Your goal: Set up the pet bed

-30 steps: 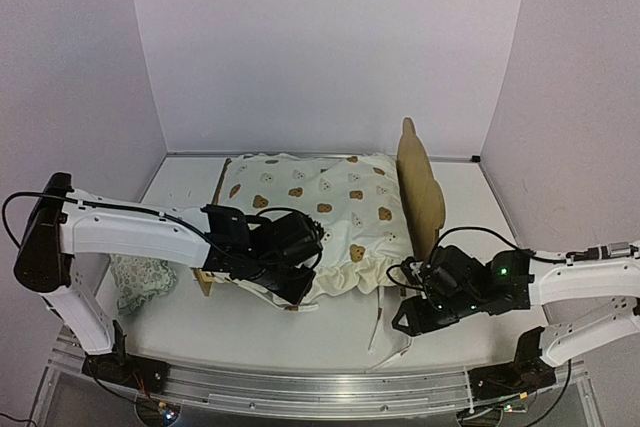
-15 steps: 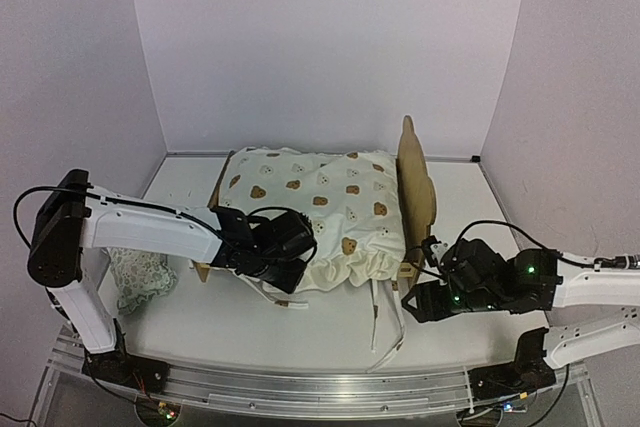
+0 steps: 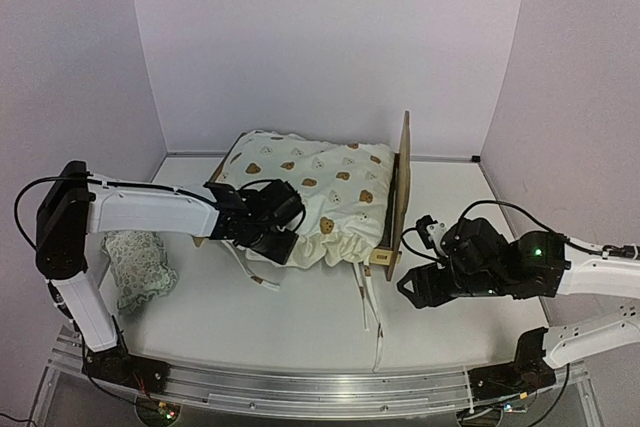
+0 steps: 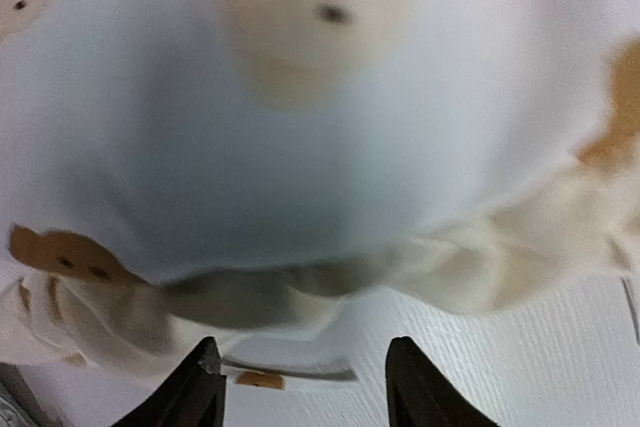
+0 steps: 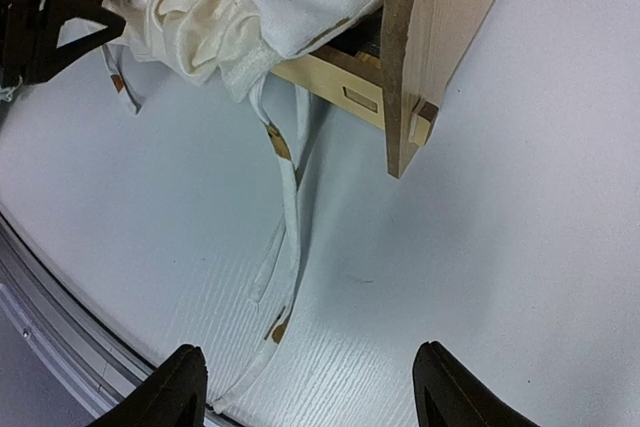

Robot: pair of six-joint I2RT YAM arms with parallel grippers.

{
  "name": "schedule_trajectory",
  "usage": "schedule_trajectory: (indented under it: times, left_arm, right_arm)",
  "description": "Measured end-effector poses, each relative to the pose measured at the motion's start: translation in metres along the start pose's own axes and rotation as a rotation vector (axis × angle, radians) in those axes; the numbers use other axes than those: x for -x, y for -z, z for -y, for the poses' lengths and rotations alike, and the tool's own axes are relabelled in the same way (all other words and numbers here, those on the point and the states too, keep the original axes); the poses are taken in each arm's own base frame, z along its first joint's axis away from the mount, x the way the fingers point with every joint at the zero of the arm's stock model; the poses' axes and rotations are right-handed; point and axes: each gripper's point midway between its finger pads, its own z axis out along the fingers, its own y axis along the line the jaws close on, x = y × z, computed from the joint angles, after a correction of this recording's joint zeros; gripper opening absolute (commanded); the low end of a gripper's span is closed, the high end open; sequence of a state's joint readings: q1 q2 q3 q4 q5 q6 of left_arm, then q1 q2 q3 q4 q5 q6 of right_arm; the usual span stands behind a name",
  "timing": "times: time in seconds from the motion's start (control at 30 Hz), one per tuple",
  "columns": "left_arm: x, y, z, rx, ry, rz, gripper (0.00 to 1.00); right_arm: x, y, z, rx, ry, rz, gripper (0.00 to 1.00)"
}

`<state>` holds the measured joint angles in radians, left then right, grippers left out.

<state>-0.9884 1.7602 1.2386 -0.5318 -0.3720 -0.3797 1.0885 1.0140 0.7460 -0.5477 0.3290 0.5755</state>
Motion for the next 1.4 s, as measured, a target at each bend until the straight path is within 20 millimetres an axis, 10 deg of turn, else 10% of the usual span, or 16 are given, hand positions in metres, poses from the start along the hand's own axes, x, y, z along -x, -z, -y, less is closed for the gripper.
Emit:
schedule_trajectory:
  times: [0.27, 0.4, 0.8, 1.4]
  left_arm:
    - [-0.048, 0.069, 0.120, -0.243, -0.155, -0.049, 0.67]
    - [-0.061, 0.072, 0.149, -0.287, -0.154, -0.084, 0.62]
    - [-0.088, -0.008, 0.195, -0.227, -0.131, -0.204, 0.61]
    - [-0.070, -0.014, 0.227, -0.276, -0.095, -0.170, 0.57]
  right_arm:
    - [-0.008, -0.002, 0.004, -0.011, 0.012, -0.027, 0.72]
    - [-0.016, -0.005, 0.008, -0.022, 0.018, -0.047, 0.72]
    - [-0.025, 0.003, 0.018, -0.010, 0.006, -0.024, 0.73]
    - [-0.028, 0.001, 0.022, -0.025, 0.010, -0.027, 0.73]
